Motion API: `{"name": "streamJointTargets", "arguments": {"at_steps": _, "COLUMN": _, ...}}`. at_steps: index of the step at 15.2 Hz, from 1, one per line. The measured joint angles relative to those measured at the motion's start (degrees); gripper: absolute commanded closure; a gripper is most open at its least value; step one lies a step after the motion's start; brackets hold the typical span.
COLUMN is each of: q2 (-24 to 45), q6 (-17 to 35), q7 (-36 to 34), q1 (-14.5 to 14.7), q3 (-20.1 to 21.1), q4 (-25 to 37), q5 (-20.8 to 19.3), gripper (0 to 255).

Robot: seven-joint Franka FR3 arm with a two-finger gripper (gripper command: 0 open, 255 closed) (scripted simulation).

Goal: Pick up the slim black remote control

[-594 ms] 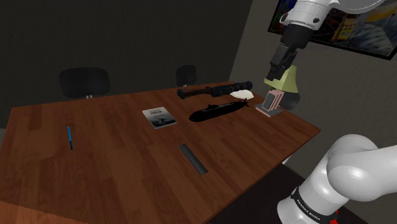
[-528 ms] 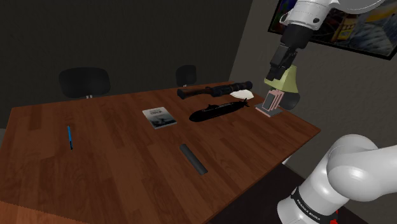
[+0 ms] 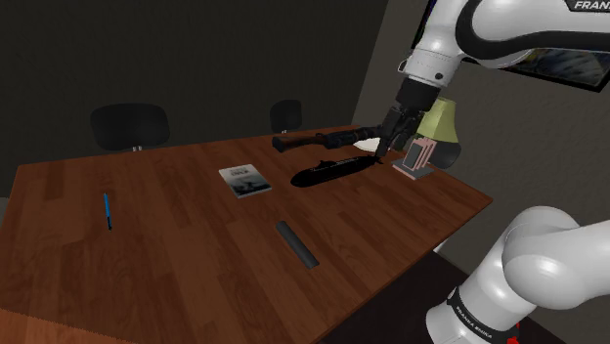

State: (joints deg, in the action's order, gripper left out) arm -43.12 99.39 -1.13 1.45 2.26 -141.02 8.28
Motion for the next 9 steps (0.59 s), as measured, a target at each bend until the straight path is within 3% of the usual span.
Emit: {"name": "streamJointTargets", "arguments": {"at_steps": 9, "q2": 9.24, "q6": 18.46, "q7": -5.99, "q1": 0.91, "q3": 5.98, "q4": -9.05, "q5": 3.41, "gripper": 0}}
